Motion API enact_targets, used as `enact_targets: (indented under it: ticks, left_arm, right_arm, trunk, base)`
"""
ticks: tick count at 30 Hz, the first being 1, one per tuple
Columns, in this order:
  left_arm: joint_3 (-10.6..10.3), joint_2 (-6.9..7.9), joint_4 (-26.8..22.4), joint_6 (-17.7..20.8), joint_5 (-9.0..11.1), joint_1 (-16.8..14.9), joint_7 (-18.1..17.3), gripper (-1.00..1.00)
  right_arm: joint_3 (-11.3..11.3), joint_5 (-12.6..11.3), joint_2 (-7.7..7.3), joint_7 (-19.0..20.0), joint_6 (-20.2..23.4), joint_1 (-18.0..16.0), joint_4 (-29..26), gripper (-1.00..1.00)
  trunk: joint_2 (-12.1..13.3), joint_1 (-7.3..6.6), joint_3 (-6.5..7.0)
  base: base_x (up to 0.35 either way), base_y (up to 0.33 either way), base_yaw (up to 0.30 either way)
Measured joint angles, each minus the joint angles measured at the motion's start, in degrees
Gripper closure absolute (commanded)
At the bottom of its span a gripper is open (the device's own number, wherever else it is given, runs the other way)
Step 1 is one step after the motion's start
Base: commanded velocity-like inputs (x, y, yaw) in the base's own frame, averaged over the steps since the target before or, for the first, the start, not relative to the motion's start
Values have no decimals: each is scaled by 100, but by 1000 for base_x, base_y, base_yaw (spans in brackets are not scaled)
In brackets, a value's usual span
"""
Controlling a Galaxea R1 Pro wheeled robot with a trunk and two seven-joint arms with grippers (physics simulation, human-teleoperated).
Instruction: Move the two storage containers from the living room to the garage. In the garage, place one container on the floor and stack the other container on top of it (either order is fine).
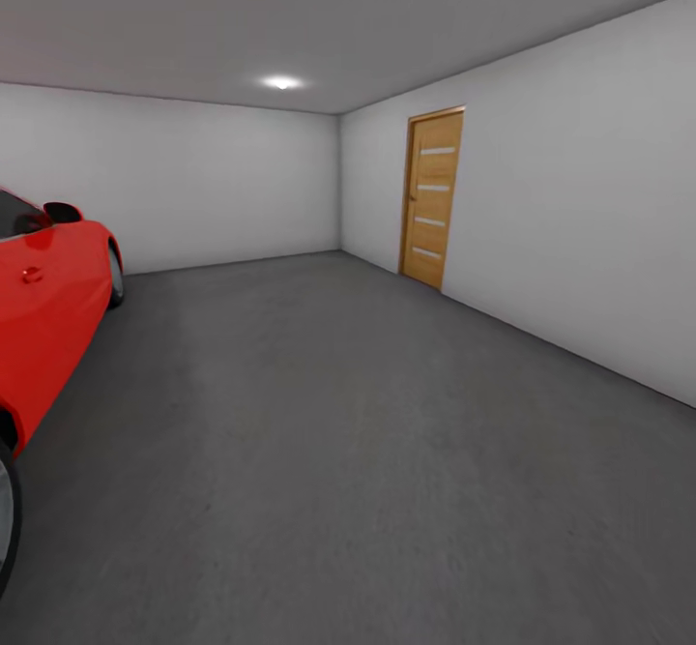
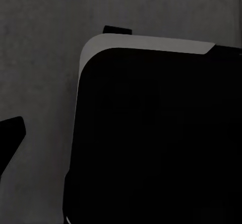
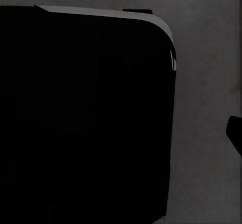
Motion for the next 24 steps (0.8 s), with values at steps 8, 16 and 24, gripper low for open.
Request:
enact_targets:
  ticks: [8,16,24]
  left_arm:
    - [0,0,4,8,0,0,4,-100]
    - [0,0,6,9,-1,0,8,-100]
    - [0,0,7,9,-1,0,9,-100]
  right_arm:
    - [11,4,-1,0,17,0,-9,-100]
    - [16,-11,1,0,15,0,-10,-100]
    - [-6,-44,1,0,8,0,-10,-100]
  trunk:
    - [0,0,0]
    - [0,0,0]
    - [0,0,0]
  base:
    - [321,0,0]
    - [321,0,0]
    - [321,0,0]
